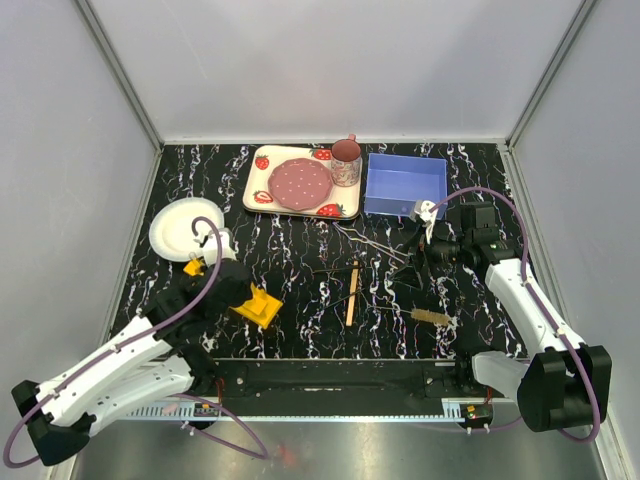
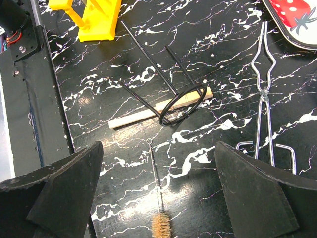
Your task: Organize the chemistry lab equipment
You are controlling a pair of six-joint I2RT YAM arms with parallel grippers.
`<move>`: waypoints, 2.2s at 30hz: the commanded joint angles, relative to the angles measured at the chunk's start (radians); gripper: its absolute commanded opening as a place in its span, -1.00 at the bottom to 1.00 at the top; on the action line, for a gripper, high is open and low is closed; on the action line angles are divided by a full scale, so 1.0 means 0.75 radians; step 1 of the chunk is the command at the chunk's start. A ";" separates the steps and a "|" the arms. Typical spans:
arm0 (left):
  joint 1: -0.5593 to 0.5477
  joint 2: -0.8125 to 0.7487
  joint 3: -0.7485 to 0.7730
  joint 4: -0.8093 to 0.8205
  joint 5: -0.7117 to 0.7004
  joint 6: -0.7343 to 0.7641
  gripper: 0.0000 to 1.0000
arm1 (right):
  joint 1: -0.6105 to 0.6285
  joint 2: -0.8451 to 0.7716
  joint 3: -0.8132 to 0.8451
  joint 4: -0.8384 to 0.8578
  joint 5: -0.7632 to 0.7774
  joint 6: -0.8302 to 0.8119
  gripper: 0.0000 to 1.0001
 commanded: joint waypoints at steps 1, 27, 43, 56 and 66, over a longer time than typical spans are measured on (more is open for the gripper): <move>-0.002 -0.033 0.063 0.026 0.052 0.034 -0.33 | -0.009 -0.011 0.004 0.014 -0.030 -0.026 1.00; 0.459 0.355 0.482 0.361 1.025 0.341 0.98 | -0.047 -0.019 0.010 0.034 0.011 0.064 0.99; 0.461 0.390 0.265 0.627 1.265 0.251 0.98 | 0.265 0.306 0.354 -0.207 0.268 0.345 0.99; 0.459 0.171 0.069 0.654 1.148 0.173 0.98 | 0.480 0.355 0.049 0.349 0.690 0.923 0.90; 0.459 0.130 0.040 0.668 1.128 0.136 0.98 | 0.482 0.551 0.133 0.360 0.700 0.968 -0.16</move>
